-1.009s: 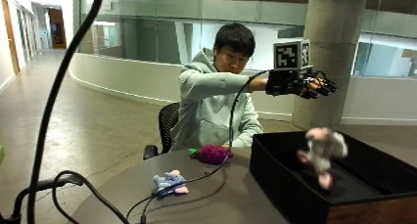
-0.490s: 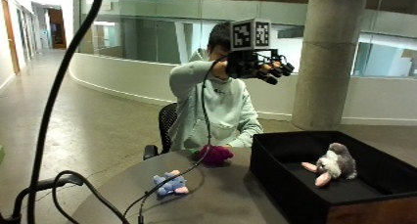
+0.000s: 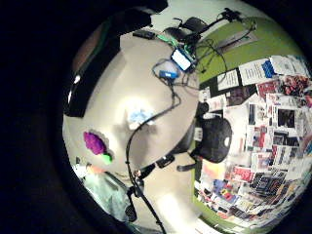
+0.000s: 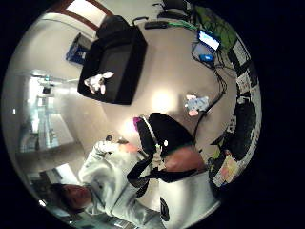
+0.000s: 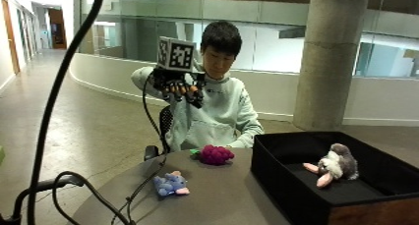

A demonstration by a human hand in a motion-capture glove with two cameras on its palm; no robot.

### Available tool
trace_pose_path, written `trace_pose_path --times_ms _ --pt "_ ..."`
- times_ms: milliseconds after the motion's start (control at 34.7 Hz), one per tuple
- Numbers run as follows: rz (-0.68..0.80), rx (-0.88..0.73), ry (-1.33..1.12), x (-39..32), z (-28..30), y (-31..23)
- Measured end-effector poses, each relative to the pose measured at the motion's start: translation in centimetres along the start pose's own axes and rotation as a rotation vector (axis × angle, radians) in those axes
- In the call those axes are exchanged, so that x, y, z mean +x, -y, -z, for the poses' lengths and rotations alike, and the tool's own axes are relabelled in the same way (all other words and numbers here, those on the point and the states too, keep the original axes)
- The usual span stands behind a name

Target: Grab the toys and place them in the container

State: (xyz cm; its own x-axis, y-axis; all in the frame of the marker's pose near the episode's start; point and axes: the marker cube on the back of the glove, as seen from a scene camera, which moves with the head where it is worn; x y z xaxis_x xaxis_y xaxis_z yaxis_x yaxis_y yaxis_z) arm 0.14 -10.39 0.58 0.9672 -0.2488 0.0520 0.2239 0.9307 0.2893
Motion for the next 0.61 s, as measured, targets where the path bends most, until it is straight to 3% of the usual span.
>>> trace_pose_path --times_ms 144,606 --pt "0.009 -0.06 -0.023 2.3 -4.8 -2.3" --pt "-0.015 -0.343 -0.177 5.0 -18.9 -0.4"
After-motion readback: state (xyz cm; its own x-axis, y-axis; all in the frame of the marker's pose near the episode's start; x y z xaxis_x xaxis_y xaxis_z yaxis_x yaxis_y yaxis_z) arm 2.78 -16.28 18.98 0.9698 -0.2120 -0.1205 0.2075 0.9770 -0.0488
